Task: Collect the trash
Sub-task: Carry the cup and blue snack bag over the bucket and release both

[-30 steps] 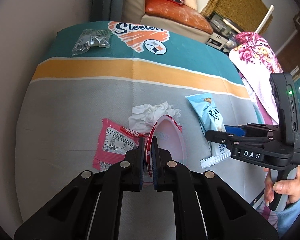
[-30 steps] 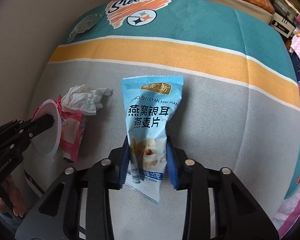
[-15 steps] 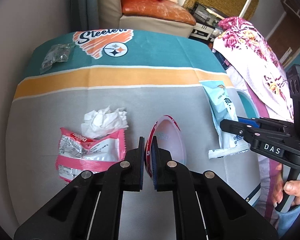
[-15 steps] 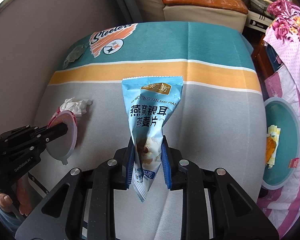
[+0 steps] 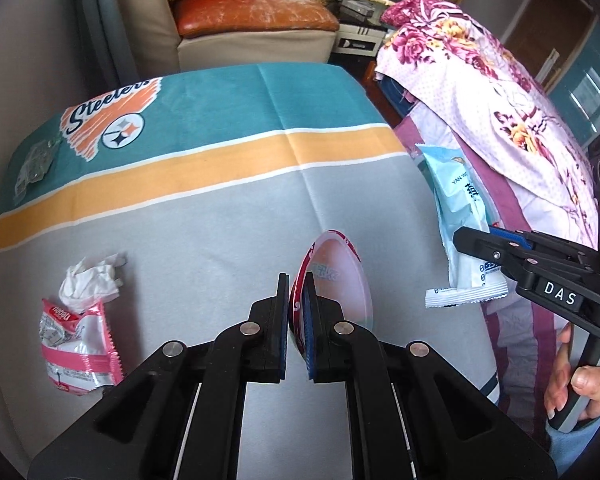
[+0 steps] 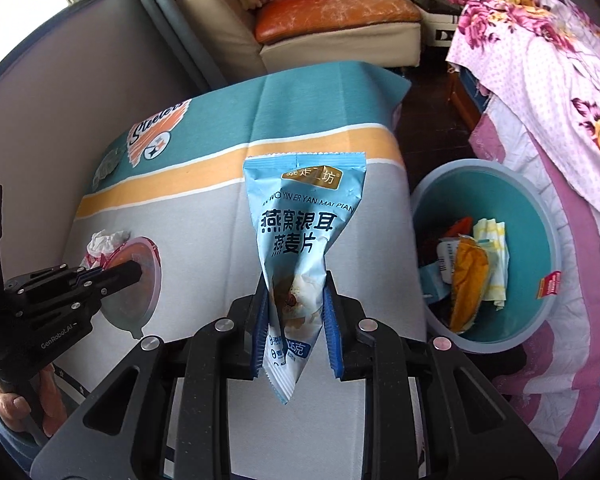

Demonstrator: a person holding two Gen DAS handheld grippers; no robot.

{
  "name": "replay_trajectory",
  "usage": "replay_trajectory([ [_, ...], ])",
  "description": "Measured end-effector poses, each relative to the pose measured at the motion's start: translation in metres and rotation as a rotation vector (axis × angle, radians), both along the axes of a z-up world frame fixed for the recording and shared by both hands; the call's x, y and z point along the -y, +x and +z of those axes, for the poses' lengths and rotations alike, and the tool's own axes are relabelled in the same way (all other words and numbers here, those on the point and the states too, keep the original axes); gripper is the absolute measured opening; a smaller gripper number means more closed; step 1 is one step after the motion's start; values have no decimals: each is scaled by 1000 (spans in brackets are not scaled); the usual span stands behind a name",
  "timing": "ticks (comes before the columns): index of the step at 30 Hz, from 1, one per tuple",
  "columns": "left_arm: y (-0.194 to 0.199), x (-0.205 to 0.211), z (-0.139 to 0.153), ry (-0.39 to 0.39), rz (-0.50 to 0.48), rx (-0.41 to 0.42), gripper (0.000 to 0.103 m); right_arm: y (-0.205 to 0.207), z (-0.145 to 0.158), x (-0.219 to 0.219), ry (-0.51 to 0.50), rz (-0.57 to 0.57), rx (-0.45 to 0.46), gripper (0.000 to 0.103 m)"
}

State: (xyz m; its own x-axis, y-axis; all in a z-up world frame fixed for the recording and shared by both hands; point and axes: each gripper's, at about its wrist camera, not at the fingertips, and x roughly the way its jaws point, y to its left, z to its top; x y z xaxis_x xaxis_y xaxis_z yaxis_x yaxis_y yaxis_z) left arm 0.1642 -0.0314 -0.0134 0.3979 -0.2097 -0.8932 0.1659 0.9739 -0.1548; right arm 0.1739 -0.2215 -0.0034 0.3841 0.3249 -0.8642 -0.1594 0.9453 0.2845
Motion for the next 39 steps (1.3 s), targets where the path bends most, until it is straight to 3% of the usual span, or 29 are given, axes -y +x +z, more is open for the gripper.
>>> replay_trajectory([
  [10, 15, 93, -5, 48, -111, -1, 7, -11, 6, 85, 18, -143, 57, 23],
  [22, 39, 169, -6, 62, -189, -9, 7, -20, -3, 171, 29, -302, 68, 23],
  [39, 73, 231, -31, 49, -262, -55, 8, -5, -24, 204, 15, -358, 21, 24],
])
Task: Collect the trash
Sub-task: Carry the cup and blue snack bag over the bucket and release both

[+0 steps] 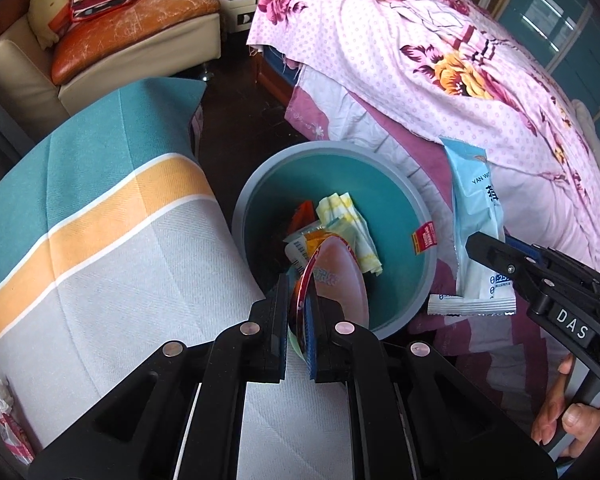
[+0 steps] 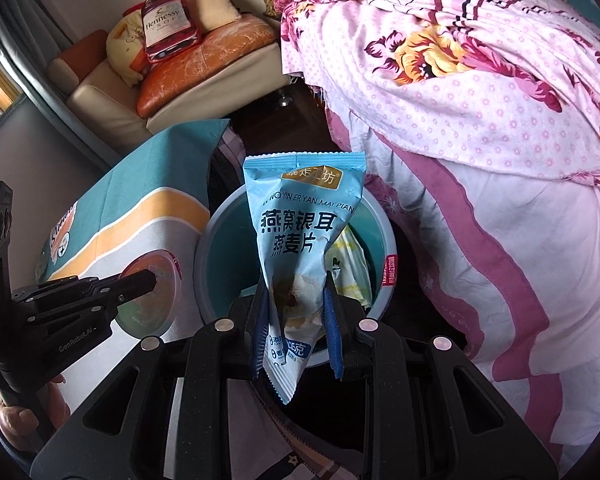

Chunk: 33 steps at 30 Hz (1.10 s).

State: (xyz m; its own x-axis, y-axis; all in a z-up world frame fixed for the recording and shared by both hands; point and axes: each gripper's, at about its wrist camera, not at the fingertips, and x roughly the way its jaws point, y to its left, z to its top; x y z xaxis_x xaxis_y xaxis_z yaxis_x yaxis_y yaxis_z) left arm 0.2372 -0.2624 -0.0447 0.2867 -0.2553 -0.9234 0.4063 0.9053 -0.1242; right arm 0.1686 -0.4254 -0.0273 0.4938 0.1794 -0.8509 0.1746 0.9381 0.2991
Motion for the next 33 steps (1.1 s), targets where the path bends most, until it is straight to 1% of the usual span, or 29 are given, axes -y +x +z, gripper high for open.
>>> replay_trajectory([
  [5, 7, 8, -12, -6, -15, -21, 9, 5, -2, 1, -7, -7, -7, 24],
  [7, 10, 12, -18, -9, -25, -38, 12, 7, -2, 2, -10, -11, -10, 24],
  [8, 11, 13, -22, -12, -30, -49, 19, 7, -3, 2, -12, -13, -12, 24],
  [9, 11, 14, -25, -13, -30, -59, 33, 8, -4, 3, -13, -14, -15, 24],
  [10, 11, 14, -26, -13, -28, -59, 43, 9, -4, 3, -15, -14, -18, 24],
  [11, 11, 13, -27, -10, -23, -46, 61, 9, -5, 2, -17, -14, -20, 24],
  [12, 10, 11, -26, -6, -15, -27, 71, 9, -6, 1, -19, -14, -23, 24],
  [14, 9, 6, -25, -4, -5, -17, 78, 11, -7, 0, -20, -11, -29, 24],
  [19, 9, -12, -25, -6, 29, -26, 82, 16, -9, -6, -24, -3, -35, 25],
  [21, 7, -19, -25, -9, 46, -29, 85, 18, -8, -9, -28, 4, -36, 25],
  [29, 0, -36, -20, -27, 65, -25, 87, 24, -11, -16, -53, 11, -54, 26],
  [32, -1, -40, -20, -36, 69, -24, 89, 25, -15, -17, -65, 8, -72, 30],
  [33, -2, -42, -20, -38, 71, -26, 89, 25, -17, -18, -69, 5, -78, 33],
])
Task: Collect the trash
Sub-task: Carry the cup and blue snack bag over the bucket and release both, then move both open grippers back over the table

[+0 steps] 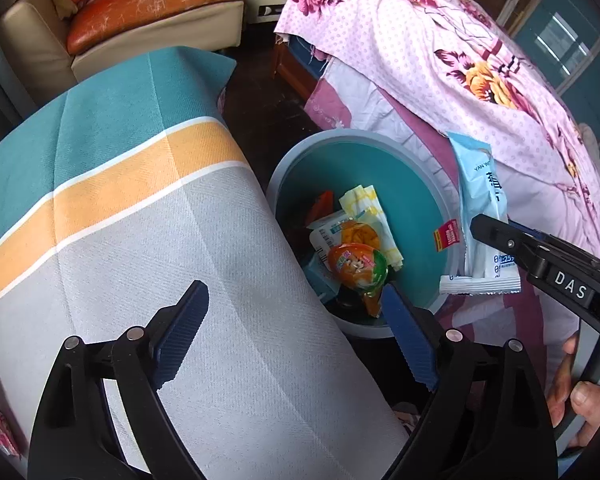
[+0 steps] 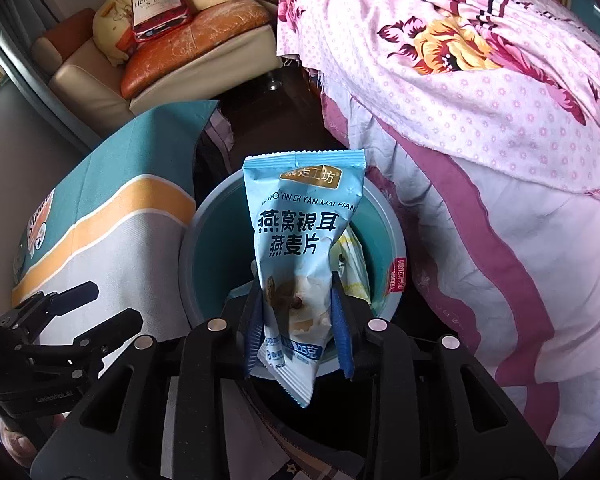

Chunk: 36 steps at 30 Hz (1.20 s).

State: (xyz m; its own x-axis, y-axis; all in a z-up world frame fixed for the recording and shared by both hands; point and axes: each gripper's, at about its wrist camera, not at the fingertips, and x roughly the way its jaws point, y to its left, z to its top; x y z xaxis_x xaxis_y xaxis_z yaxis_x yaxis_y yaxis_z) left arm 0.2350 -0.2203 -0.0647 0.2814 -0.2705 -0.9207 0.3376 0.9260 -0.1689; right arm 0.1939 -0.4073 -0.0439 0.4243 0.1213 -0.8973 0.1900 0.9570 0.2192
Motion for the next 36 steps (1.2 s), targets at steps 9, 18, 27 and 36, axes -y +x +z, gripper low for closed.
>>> replay_trajectory([
  [9, -2, -16, 1, -27, 18, -11, 89, -1, 1, -8, -22, -23, -17, 72],
  [18, -11, -41, 11, -60, 53, -4, 89, -7, 14, -33, -65, 20, -34, 77],
  [27, -27, -82, 27, -93, 107, 18, 90, -14, 32, -72, -83, 70, -27, 77],
  [36, -53, -144, 42, -99, 197, 54, 91, -21, 49, -134, -92, 171, -7, 80],
])
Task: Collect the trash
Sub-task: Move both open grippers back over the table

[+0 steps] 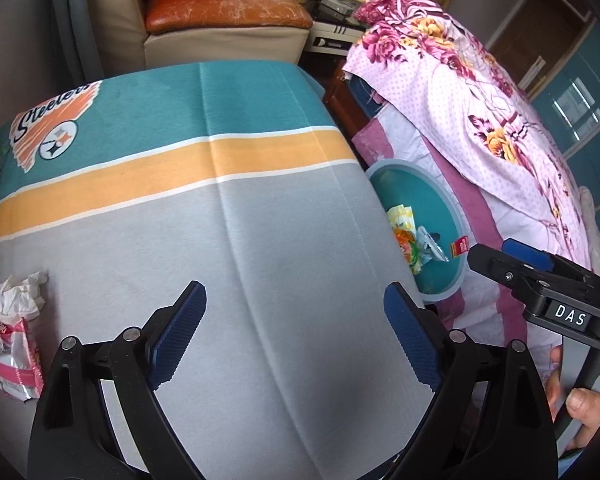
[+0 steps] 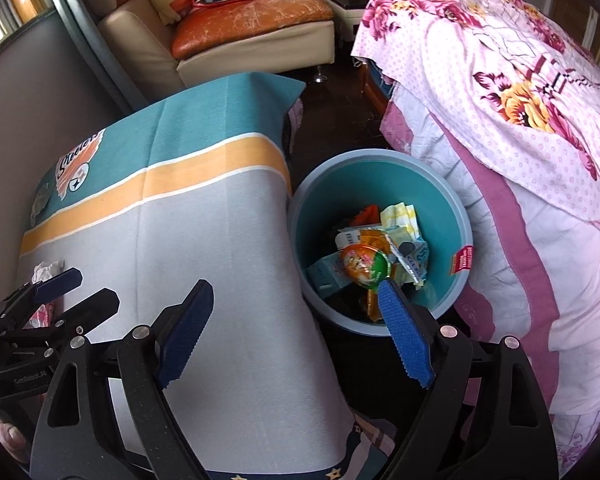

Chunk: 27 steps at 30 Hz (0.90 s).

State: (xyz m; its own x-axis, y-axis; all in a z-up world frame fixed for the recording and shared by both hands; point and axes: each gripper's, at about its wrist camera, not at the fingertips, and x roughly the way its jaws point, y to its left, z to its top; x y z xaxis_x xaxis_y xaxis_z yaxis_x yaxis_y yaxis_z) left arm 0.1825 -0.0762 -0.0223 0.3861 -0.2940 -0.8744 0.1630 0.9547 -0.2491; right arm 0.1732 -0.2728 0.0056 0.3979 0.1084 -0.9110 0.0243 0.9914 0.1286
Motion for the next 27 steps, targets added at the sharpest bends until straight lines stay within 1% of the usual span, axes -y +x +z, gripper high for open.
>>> replay_trajectory([
  [9, -33, -89, 6, 29, 123, 11, 91, -8, 7, -79, 8, 127, -7, 80],
  [14, -50, -138, 10, 29, 196, 20, 91, -12, 8, -119, 6, 191, -21, 80],
  [20, -61, -178, 9, 31, 251, 18, 91, -16, 9, -162, -10, 261, -31, 80],
  [25, -67, -209, 5, 58, 287, 27, 91, -17, 6, -188, -16, 302, -46, 80],
  [27, -68, -227, -2, 72, 311, 12, 92, -17, 4, -198, -10, 318, -56, 80],
])
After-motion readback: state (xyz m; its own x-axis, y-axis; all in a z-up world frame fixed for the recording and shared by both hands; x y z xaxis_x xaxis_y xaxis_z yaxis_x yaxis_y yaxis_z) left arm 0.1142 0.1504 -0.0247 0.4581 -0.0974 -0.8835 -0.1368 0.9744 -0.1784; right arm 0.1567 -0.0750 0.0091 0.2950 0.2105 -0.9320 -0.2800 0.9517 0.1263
